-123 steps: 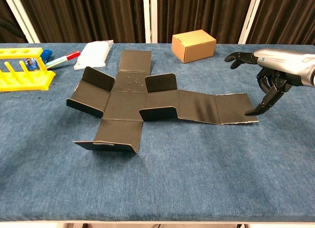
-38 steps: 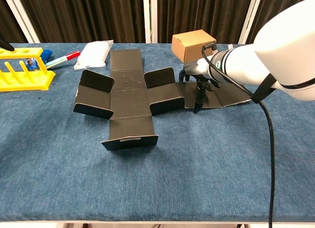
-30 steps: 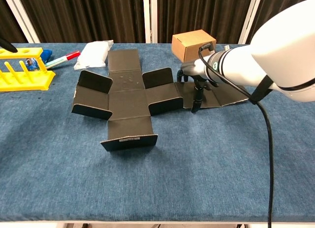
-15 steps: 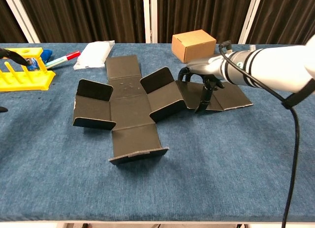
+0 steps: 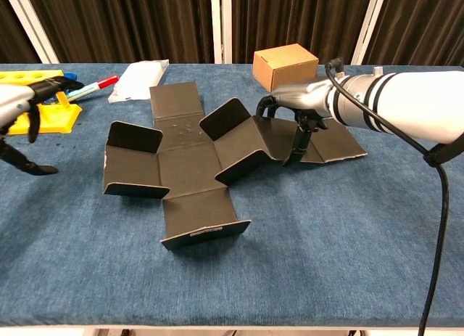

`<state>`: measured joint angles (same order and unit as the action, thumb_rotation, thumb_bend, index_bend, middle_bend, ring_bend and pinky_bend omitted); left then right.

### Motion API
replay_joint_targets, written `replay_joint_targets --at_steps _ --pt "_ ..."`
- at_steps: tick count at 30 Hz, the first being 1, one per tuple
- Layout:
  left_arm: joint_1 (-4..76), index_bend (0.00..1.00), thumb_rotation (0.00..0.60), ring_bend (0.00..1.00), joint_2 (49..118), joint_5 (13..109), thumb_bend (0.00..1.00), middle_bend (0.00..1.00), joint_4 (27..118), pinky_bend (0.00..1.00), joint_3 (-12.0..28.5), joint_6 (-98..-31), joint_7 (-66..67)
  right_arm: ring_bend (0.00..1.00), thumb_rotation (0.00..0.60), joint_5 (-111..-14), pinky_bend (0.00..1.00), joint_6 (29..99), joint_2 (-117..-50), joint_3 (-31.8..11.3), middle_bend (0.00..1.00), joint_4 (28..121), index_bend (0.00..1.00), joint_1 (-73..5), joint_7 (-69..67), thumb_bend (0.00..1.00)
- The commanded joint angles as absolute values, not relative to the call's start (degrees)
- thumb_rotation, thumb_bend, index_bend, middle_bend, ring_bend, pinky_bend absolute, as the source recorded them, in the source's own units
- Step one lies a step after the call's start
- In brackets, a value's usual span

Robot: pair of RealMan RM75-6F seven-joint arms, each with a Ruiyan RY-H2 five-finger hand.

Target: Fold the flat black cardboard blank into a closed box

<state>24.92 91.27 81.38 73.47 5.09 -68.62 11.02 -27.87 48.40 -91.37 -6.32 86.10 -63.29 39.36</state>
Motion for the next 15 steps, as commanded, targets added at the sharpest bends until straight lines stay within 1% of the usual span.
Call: replay_joint_targets --at_steps 1,5,15 --pt "26.3 0.0 0.6 0.58 94.3 82.0 0.06 0.01 69.7 0.94 5.1 -68.2 13.8 0.78 0.6 -27.5 0.79 49.0 -91.3 -6.5 0.32 86.7 0.46 -63.8 39.8 0.24" --pt "26.4 0.0 0.6 0.58 96.0 81.7 0.06 0.01 68.5 0.94 4.9 -67.8 13.0 0.78 0.6 -27.1 0.79 49.6 -91.2 -6.5 0.32 87.3 0.46 -64.1 40.1 0.24" --pt "28.2 0.0 0.6 0.58 99.1 82.9 0.05 0.0 69.9 0.94 5.9 -66.7 0.1 0.78 0.6 -28.8 0.79 50.6 -91.8 -6.1 0.32 88.3 0.46 -65.9 42.2 0.24"
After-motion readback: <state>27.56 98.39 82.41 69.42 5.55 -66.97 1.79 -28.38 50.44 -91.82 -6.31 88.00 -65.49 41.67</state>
